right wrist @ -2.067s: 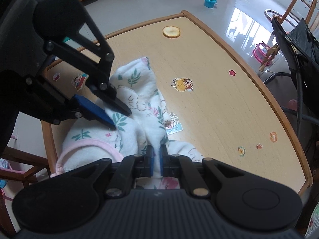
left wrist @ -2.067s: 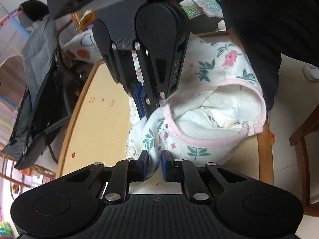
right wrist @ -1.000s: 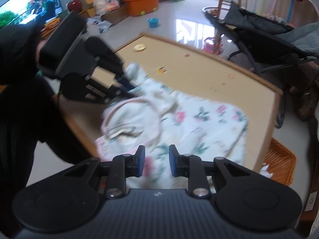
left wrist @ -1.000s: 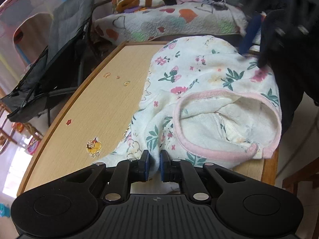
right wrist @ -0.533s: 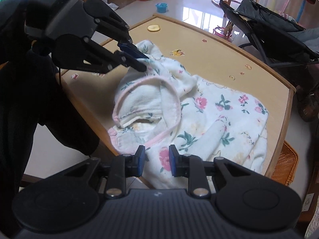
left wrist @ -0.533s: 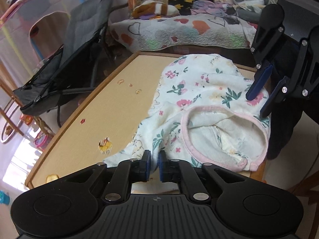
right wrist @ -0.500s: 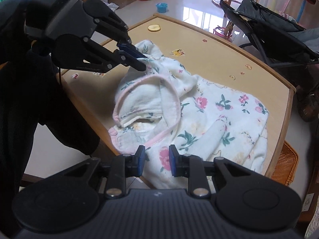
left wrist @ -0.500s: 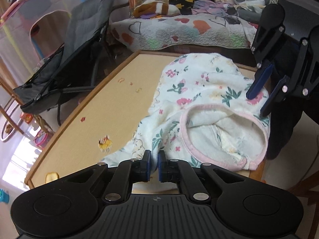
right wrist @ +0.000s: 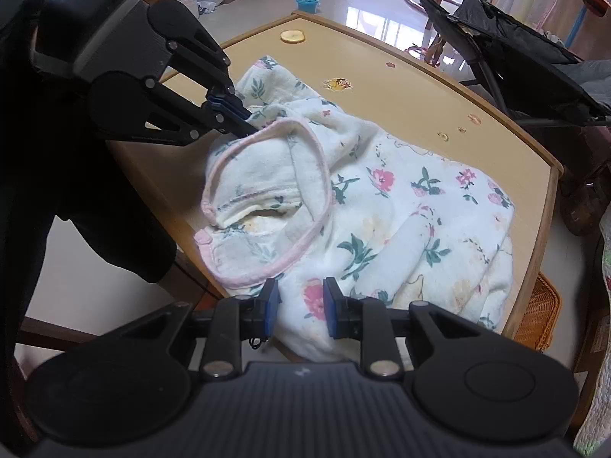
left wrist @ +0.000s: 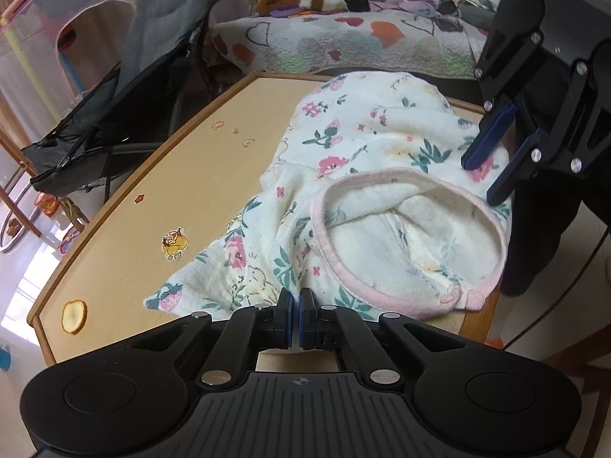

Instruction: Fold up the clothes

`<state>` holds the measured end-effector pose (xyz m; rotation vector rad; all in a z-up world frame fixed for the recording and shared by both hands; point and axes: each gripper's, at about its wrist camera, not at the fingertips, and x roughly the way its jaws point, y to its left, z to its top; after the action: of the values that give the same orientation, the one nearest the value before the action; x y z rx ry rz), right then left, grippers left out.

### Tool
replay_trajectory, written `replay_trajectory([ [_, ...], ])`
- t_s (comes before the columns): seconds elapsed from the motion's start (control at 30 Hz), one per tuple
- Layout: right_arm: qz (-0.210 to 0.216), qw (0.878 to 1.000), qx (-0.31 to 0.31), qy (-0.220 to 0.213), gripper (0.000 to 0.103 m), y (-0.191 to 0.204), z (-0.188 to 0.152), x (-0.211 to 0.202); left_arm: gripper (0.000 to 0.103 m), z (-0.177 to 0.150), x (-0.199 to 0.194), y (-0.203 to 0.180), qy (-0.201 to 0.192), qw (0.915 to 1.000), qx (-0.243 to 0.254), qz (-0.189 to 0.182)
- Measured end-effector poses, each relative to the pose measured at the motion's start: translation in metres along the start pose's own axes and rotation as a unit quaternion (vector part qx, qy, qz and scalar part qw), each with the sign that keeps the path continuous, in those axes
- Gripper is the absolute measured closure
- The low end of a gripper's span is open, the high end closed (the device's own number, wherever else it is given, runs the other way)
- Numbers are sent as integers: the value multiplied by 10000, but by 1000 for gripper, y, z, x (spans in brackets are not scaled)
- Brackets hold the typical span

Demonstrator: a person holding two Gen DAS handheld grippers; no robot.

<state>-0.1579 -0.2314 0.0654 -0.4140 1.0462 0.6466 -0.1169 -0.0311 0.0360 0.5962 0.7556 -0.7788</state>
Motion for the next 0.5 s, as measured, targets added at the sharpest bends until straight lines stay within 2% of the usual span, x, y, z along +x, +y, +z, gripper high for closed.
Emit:
replay_trajectory([
  [0.23,-34,10000,-52,-44,78,3,-1,-1,101,-5,-9,-2,-166,9993,-289,161],
  [0.4,91,9998,-133,-72,78,4,-1,-11,101,-8,-19,1,-276,9982,-504,151],
  [0.5,47,9997,-247,-66,73,4,-2,-11,101,-11,-20,1,-257,9982,-529,109],
])
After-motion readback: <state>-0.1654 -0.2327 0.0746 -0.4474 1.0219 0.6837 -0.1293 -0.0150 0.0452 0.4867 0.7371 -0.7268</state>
